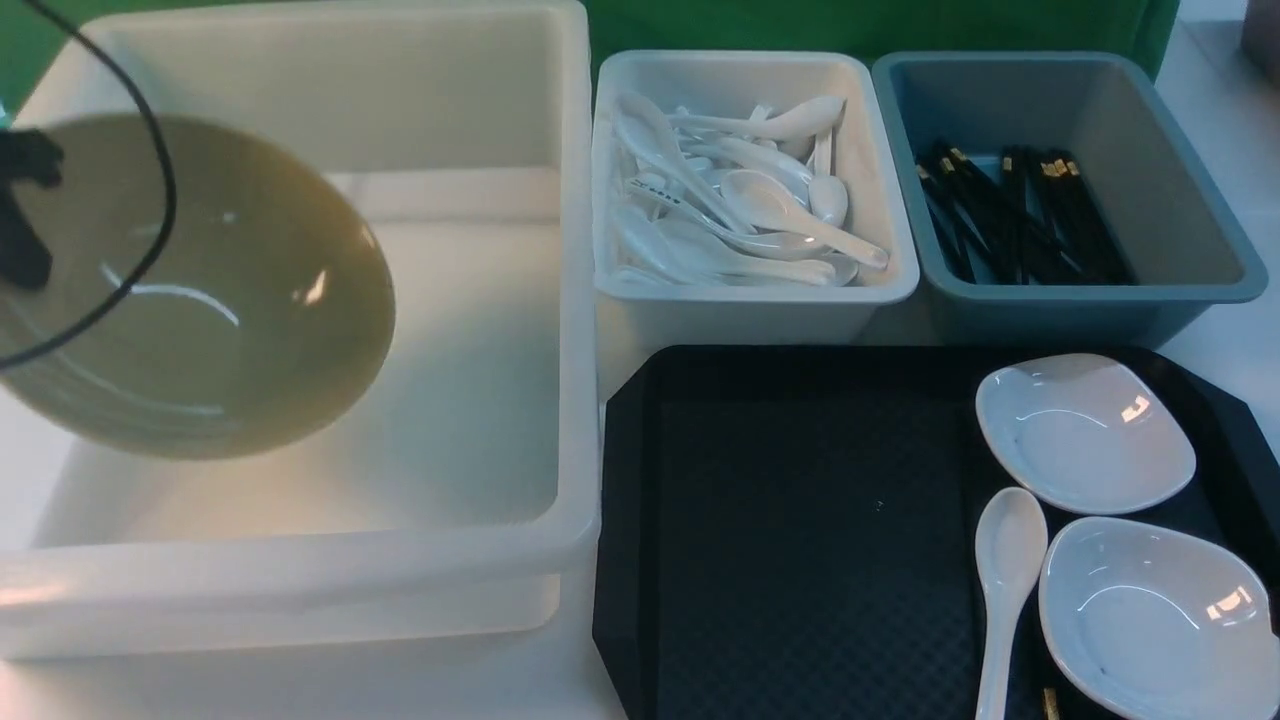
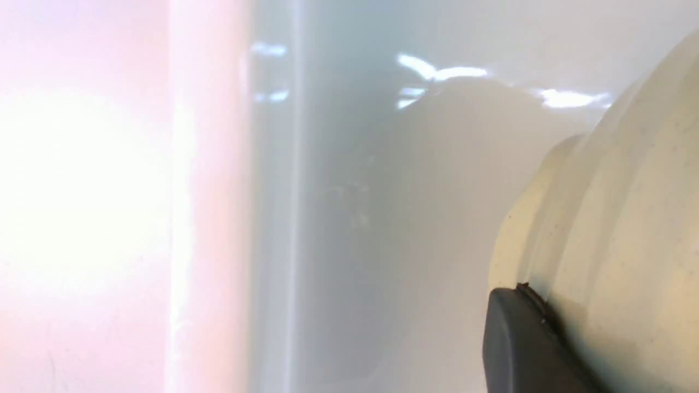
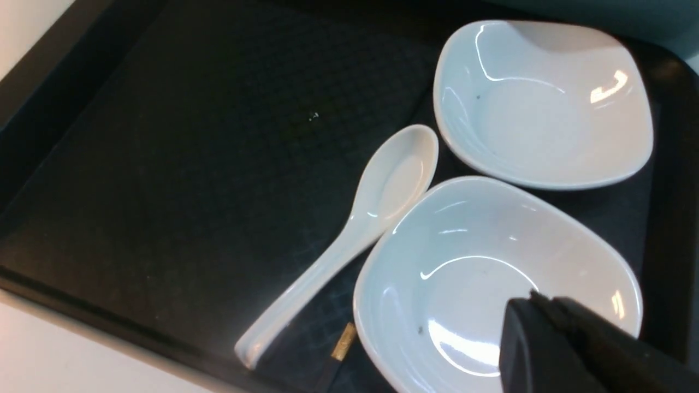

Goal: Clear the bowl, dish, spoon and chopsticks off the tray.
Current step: Use the left arm to put the noodle bowl into the large storage box on the left, then use the right arm to grab the soup spoon in the middle

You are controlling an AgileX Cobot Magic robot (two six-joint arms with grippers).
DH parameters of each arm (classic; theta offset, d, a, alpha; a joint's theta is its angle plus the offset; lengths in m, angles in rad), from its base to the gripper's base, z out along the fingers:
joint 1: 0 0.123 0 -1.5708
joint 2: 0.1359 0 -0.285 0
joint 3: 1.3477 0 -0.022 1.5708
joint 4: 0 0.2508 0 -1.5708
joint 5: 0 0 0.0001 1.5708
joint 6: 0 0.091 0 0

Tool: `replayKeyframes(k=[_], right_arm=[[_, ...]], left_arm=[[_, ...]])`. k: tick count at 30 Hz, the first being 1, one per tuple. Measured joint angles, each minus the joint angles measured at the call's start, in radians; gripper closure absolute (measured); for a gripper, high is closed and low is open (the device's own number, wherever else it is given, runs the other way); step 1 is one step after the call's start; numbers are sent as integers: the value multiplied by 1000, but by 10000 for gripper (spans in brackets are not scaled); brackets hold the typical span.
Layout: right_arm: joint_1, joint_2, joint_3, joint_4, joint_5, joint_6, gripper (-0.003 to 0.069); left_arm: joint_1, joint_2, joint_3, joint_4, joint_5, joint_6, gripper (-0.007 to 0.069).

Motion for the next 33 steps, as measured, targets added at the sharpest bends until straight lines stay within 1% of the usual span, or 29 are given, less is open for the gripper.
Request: replayKeyframes(k=[2, 3, 4, 5, 9, 11, 12, 13, 14, 17, 18, 19, 21, 25, 29, 31, 33], right_arm=[[0, 0, 0, 1, 0, 0, 613], [0, 0, 0, 1, 0, 0, 613], [0, 0, 0, 1, 0, 0, 613], [0, 0, 0, 1, -1, 0, 613], [0, 0, 0, 1, -4, 0, 613], [0, 0, 0, 1, -7, 0, 613], [0, 0, 0, 1, -7, 0, 613], [0, 0, 0, 1, -7, 0, 613], [0, 0, 0, 1, -7, 0, 613], [0, 0, 0, 2, -7, 0, 613], [0, 0, 0, 2, -7, 0, 613], [0, 0, 0, 2, -7, 0, 613], [0, 0, 0, 2, -7, 0, 613], [0, 0, 2, 2, -8, 0, 613], [0, 1, 41, 6, -38, 1, 611], [0, 6, 60, 7, -63, 18, 606], [0, 31, 61, 7, -69, 45, 588]], left_arm=[[0, 0, 35, 8, -50, -13, 622], [0, 2, 81, 16, -102, -29, 622], [0, 2, 85, 16, -107, -30, 622], [0, 11, 125, 18, -156, -35, 616], [0, 32, 143, 9, -197, -34, 575], [0, 34, 143, 0, -221, -34, 520], [0, 34, 143, 0, -221, -34, 514], [0, 35, 143, -5, -223, -34, 466], [0, 35, 142, -5, -222, -34, 443], [0, 27, 124, -5, -190, -34, 328], [0, 26, 122, -5, -184, -34, 316], [0, 14, 104, -5, -165, -37, 280], [0, -14, 74, -5, -138, -49, 251], [0, -78, 29, -10, -106, -49, 244], [0, -200, 13, -27, -91, -49, 277], [0, -278, 13, -43, -91, -39, 318], [0, -373, 13, -93, -92, -11, 368]])
